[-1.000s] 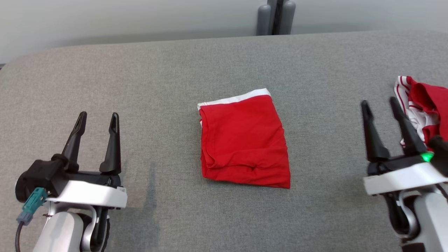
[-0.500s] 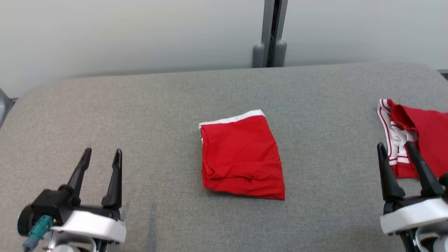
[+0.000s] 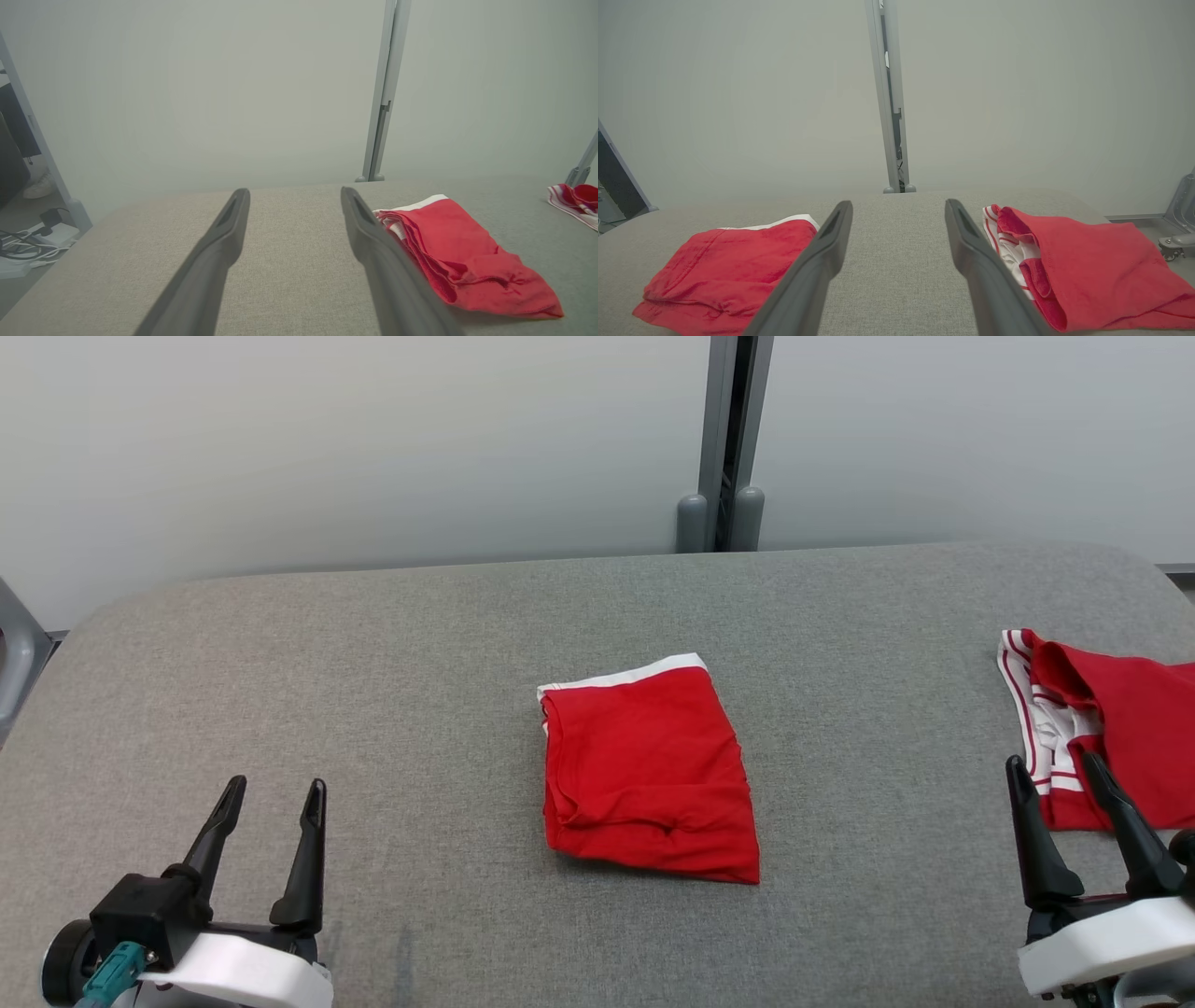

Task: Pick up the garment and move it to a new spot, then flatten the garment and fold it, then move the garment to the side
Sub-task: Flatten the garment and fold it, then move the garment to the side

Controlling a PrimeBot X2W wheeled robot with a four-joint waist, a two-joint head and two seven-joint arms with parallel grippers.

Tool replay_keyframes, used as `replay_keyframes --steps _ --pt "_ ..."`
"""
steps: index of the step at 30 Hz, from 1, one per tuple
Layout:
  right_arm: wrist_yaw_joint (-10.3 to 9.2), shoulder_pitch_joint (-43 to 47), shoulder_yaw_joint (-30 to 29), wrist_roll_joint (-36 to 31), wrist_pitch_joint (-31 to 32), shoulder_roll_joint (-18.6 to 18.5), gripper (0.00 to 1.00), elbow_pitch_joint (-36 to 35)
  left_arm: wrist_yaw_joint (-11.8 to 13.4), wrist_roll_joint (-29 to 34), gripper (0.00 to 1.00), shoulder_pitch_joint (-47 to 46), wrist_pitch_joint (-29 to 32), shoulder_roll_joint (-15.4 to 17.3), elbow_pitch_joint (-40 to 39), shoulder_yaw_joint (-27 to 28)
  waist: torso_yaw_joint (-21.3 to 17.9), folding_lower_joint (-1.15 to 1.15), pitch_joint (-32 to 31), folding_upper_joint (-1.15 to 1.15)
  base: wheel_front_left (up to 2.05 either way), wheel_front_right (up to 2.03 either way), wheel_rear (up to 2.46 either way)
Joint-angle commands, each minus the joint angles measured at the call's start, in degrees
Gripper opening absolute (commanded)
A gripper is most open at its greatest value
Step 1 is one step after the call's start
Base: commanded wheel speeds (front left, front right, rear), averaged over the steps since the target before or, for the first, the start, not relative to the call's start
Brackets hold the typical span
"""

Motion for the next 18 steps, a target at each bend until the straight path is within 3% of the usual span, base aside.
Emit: replay_keyframes --steps 1,18 --pt "0.0 0.52 -0.17 -0.35 0.12 -0.18 1.0 -0.33 0.36 0.5 1.0 0.2 0.19 0.23 -0.21 0.1 0.04 0.0 0.01 0.0 0.0 0.0 0.0" --pt "0.0 -0.33 -0.07 -0.76 0.83 0.11 1.0 -0.02 1.52 0.16 1.0 -0.26 0.87 0.46 -1.67 -0.64 0.46 0.0 0.54 0.0 0.0 0.0 0.0"
